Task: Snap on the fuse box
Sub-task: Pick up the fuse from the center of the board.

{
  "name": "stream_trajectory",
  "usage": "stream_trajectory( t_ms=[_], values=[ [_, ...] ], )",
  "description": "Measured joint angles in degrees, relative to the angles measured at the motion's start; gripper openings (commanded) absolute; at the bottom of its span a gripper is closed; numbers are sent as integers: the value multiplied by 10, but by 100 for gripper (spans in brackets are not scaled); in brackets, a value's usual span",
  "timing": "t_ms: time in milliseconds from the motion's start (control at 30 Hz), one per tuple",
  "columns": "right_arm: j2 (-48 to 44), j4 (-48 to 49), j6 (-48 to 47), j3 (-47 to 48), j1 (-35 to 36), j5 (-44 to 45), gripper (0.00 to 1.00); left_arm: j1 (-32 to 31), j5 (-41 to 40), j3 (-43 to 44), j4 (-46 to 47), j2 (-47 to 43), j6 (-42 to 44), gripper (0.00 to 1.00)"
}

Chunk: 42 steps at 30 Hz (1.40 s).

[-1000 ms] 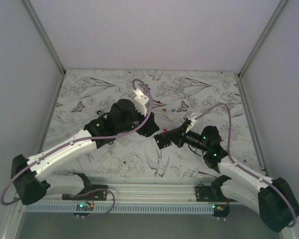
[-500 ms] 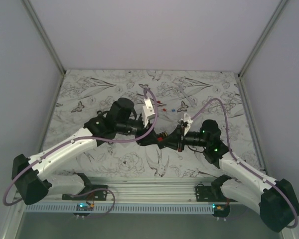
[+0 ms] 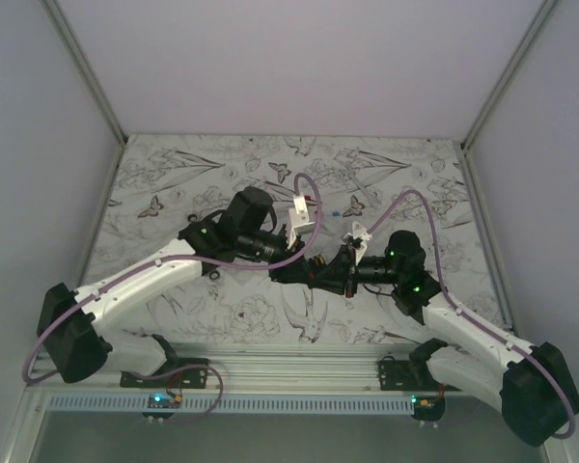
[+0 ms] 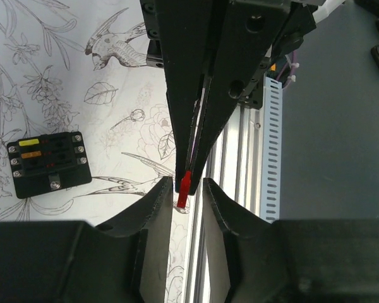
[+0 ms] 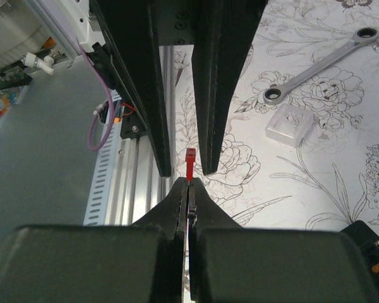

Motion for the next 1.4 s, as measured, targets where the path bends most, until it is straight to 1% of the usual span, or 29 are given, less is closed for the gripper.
stream_trajectory(
  t_ms=[133,200,367,567,633,833,967,1100,1200,1233,1333,1367,1400],
  values=[
    [0,-1,0,3,0,-4,0,0,10,0,0,8,3,19],
    [0,-2,0,5,0,-4,0,0,12,1,0,8,5,18],
    [4,-2,0,5,0,-5,0,2,16,2,0,8,6,27],
    [13,-2,0,5,0,-7,0,2,15,2,-2,3,8,27],
    [13,-2,0,5,0,-8,0,2,16,2,-4,-1,9,26],
    [13,-2,0,5,0,-11,0,3,15,2,-7,-3,9,13],
    [13,-2,0,5,0,-13,0,3,13,2,-8,-3,12,0],
    [13,-2,0,5,0,-14,0,3,13,2,-9,-3,13,0],
    [13,-5,0,5,0,-9,10,3,9,2,-9,-3,13,0],
    [13,-8,-1,5,0,-2,15,3,3,2,-9,-3,11,0],
    [13,-23,-6,6,0,35,35,3,-36,2,-9,-3,-3,0],
    [13,-30,-9,6,0,55,39,3,-57,2,-9,-3,-11,0],
    [13,-36,-11,6,0,72,40,3,-80,1,-9,-3,-21,0]
  ],
)
